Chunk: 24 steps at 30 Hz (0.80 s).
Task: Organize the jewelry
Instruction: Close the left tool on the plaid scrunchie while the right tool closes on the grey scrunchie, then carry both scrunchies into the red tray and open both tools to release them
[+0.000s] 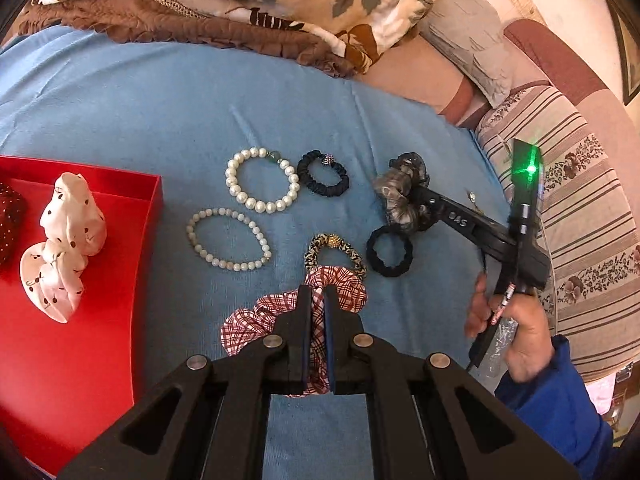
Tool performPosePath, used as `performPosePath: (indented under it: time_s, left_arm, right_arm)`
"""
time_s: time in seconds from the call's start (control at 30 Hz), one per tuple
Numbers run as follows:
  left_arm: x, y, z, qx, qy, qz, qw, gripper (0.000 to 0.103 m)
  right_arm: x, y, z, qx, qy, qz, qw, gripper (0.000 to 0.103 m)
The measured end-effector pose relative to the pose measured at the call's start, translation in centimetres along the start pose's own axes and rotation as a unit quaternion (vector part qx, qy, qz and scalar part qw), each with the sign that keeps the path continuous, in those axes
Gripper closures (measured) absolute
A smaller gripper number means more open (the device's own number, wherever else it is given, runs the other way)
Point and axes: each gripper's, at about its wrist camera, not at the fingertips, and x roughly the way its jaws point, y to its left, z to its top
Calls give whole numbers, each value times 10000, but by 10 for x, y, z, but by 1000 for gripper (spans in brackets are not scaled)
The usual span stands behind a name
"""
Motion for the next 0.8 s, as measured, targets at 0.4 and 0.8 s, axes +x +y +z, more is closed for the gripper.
performPosePath:
  time_s: [0.4,0.8]
  left_arm:
    - [-110,25,-14,-63,-910,486,9946,97]
    - [-169,156,-43,-1159,-1178,1565,9738,97]
  right_arm:
    - [-114,38,0,-70,-779,508,9956,97]
    - [-125,186,-48,-839,-242,1643,9825,97]
